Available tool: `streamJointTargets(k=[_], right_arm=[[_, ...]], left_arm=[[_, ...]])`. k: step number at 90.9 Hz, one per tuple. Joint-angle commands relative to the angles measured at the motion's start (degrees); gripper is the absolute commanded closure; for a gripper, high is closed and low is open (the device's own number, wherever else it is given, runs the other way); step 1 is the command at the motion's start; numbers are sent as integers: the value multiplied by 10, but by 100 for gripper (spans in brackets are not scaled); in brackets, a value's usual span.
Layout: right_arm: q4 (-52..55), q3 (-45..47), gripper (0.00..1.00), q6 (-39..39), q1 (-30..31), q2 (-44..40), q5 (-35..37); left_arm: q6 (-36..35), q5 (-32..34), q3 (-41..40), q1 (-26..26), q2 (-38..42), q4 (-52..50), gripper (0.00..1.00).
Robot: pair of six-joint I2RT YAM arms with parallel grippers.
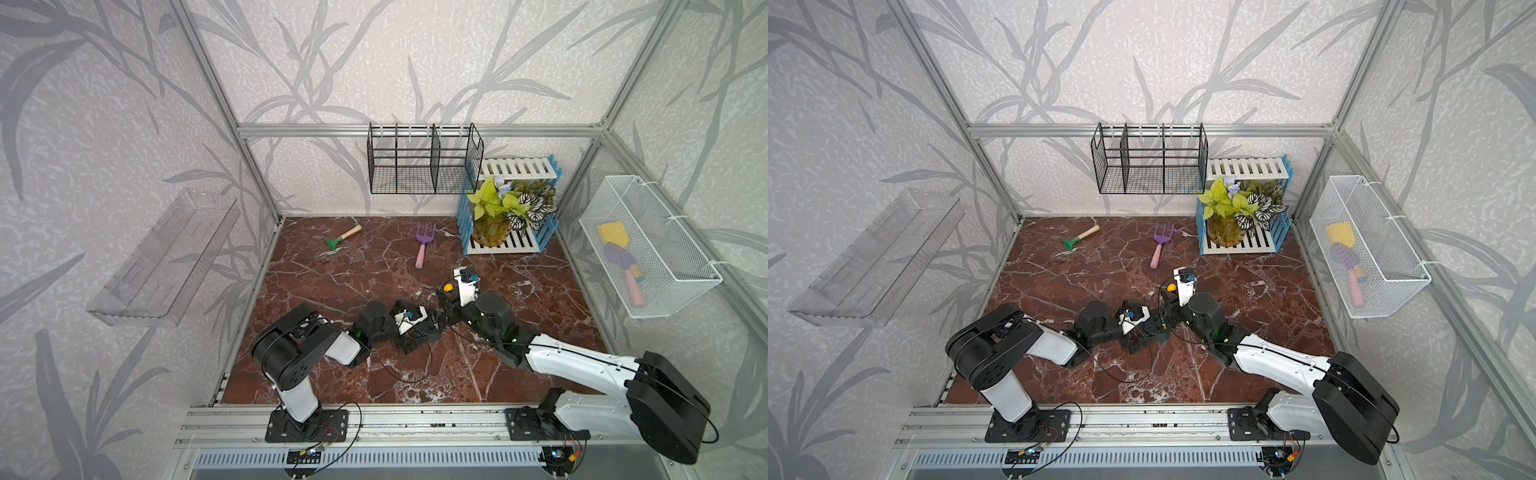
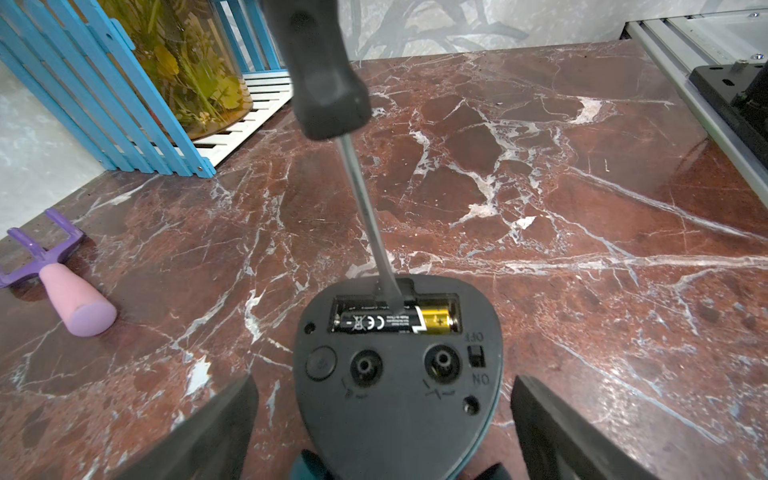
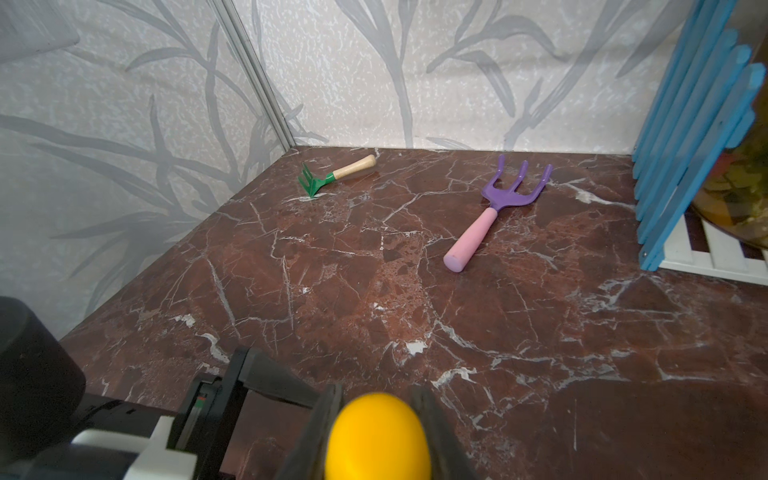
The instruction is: Remove the battery from the alarm
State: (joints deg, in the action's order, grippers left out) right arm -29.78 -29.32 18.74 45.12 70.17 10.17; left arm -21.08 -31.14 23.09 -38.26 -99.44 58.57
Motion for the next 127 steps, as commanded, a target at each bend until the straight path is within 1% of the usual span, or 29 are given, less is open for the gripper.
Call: streamJointTargets(k=[1, 8, 23, 42, 52, 54, 64, 76, 81, 90, 98, 104, 109, 114, 122, 127], right_arm=[[-23, 5, 100, -8, 8, -6, 27], [-15, 6, 100, -8, 11, -5, 36], [-36, 18, 100, -5, 16, 16, 41], [-52, 26, 100, -7, 35, 37, 56], [-53, 29, 100, -7, 64, 46, 90], [-52, 30, 100, -6, 80, 49, 98], [-46, 42, 100, 1, 120, 56, 126], [-19, 49, 100, -2, 166, 57, 151], [-12, 55, 100, 2, 183, 56, 165], [-4, 67, 100, 30, 195, 54, 178], [3, 78, 100, 60, 197, 64, 189], [14, 91, 100, 120, 196, 66, 220], [15, 101, 100, 140, 193, 65, 222], [15, 110, 100, 162, 179, 64, 205], [-11, 137, 100, 208, 128, 62, 148], [-32, 155, 100, 219, 97, 60, 111]], left_arm=[[-9, -7, 5, -2, -18, 18, 0], [-6, -8, 8, -2, -29, 20, 0], [-1, -8, 13, -5, -41, 21, 1], [10, 8, 13, -12, -45, 25, 7], [27, 26, 11, -19, -43, 26, 11], [32, 29, 9, -21, -43, 27, 12], [54, 45, 8, -23, -41, 21, 22], [79, 58, 10, -23, -42, 22, 30], [84, 60, 9, -23, -43, 22, 31], [87, 62, 7, -23, -46, 28, 32], [88, 60, 6, -23, -49, 29, 33], [88, 59, 7, -23, -53, 32, 35], [86, 58, 6, -23, -55, 30, 37], [84, 54, 6, -23, -58, 31, 37], [82, 50, 9, -23, -63, 27, 40], [80, 47, 10, -22, -64, 25, 40]])
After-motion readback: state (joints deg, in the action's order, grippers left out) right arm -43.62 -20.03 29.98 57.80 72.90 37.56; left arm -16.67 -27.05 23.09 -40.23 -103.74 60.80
